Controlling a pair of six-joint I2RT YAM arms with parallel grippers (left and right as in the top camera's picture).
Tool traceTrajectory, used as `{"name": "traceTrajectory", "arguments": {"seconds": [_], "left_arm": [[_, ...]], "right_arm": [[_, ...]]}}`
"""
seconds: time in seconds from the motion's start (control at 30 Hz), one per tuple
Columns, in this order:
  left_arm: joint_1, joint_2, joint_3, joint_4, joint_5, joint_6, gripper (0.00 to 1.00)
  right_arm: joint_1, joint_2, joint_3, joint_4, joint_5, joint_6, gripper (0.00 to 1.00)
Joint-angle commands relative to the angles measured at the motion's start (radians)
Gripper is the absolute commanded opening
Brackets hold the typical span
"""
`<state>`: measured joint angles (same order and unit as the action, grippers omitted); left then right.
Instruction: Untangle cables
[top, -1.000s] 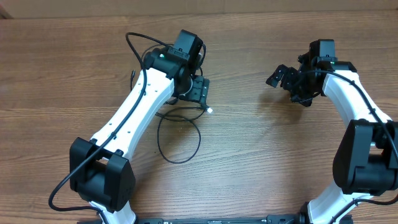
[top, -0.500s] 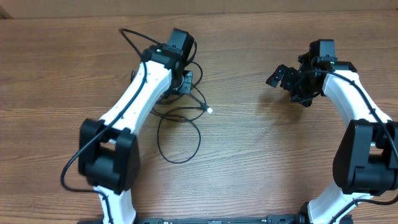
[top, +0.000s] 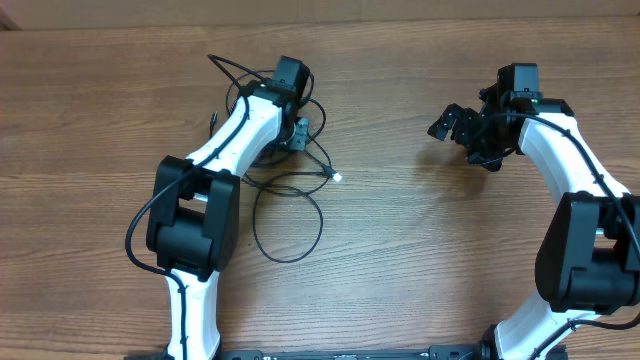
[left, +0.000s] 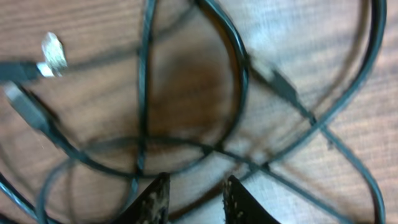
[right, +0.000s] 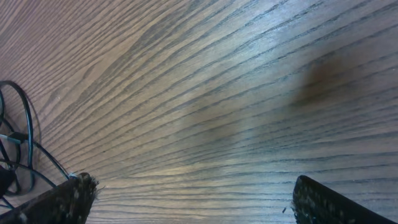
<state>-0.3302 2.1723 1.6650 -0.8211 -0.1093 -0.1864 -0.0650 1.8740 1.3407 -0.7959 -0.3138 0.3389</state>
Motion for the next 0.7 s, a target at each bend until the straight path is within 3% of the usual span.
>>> {"name": "traceTrajectory", "arguments": {"seconds": [0.0, 0.23, 0.4, 0.67], "left_arm": [[0.021, 0.011, -0.003, 0.026, -0.005, 0.034, 0.34], [0.025, 0.013, -0.003, 0.061, -0.006, 0.075, 0.38], [0.025, 0.014, -0.004, 0.064, -0.002, 0.074, 0.29], [0.025, 0.016, -0.008, 0.067, -0.003, 0.074, 0.28]], "right_arm": [[-0.001, -0.008, 0.008, 0.005, 0.003, -0.007, 1.00], [-0.001, -0.008, 0.008, 0.005, 0.003, -0.007, 1.00], [-0.001, -0.008, 0.008, 0.005, 0.003, -0.007, 1.00], [-0.001, -0.008, 0.008, 0.005, 0.003, -0.007, 1.00]]}}
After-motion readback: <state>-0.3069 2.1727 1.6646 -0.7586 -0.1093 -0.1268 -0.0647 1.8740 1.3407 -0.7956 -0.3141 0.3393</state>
